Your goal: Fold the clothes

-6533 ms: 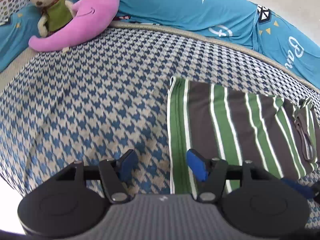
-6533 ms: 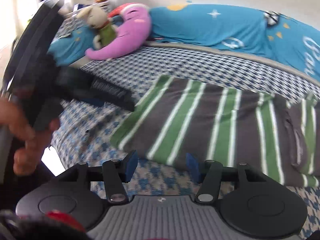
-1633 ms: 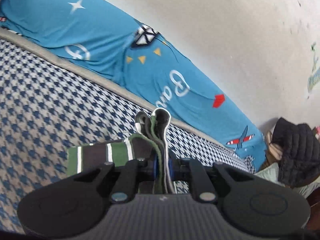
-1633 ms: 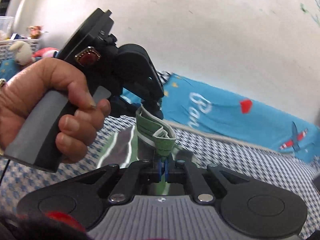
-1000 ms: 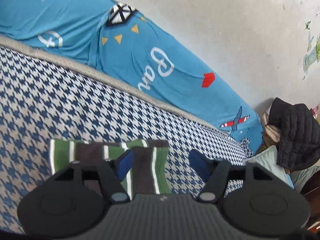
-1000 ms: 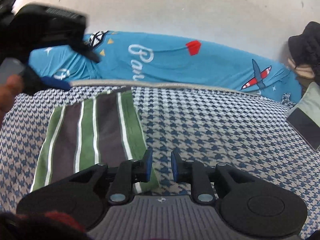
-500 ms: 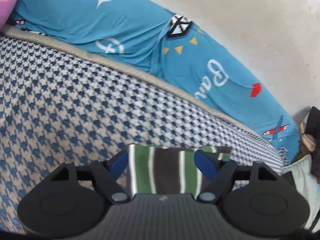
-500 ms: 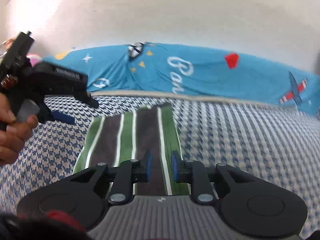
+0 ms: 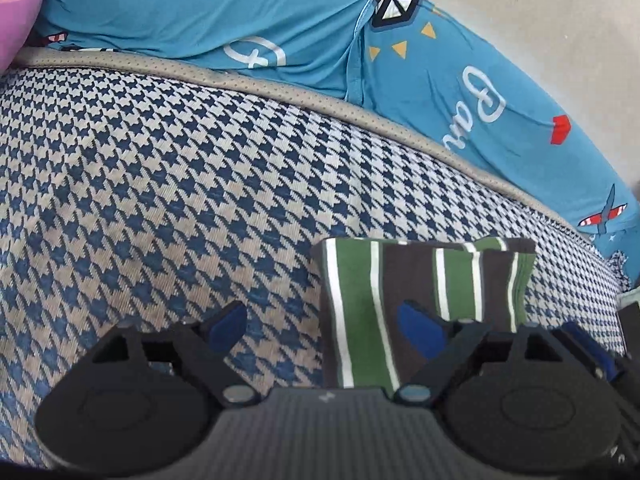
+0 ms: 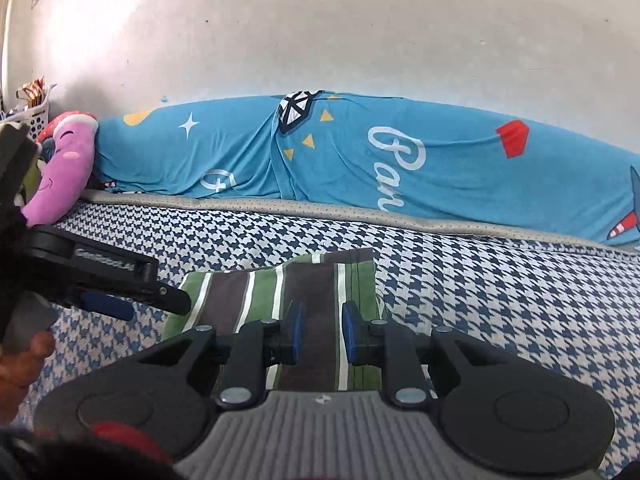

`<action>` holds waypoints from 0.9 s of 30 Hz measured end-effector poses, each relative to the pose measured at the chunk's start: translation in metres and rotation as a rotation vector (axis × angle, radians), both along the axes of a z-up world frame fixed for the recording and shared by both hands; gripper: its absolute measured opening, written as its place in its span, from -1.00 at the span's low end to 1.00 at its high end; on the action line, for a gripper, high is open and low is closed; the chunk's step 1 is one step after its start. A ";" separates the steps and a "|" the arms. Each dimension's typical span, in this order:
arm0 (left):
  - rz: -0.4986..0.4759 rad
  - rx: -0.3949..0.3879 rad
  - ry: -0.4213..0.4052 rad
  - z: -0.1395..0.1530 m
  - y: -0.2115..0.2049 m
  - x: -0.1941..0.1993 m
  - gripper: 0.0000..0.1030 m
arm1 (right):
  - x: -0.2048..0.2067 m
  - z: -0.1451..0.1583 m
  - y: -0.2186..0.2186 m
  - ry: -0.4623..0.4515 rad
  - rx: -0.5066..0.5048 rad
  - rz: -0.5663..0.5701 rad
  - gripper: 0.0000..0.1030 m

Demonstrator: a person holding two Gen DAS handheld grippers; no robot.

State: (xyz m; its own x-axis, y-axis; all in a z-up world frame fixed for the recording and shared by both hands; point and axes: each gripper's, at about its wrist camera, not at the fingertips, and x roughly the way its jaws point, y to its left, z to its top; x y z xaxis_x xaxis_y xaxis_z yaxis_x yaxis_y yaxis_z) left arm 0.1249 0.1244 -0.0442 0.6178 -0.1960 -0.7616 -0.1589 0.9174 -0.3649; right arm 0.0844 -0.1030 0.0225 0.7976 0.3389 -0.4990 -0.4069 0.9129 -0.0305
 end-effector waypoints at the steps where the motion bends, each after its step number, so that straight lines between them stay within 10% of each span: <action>1: 0.001 0.003 0.002 0.000 0.000 0.001 0.71 | 0.003 -0.001 0.002 -0.001 -0.009 0.007 -0.62; 27: 0.036 0.063 0.045 -0.018 -0.001 0.019 0.92 | 0.093 -0.033 0.042 0.166 -0.070 -0.012 -0.62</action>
State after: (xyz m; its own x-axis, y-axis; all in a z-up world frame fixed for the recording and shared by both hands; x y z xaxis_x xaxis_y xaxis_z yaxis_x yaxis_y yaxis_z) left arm 0.1436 0.1232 -0.0620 0.5880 -0.1257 -0.7990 -0.2068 0.9316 -0.2988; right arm 0.1773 -0.0606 -0.0106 0.7062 0.2902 -0.6459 -0.4011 0.9157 -0.0271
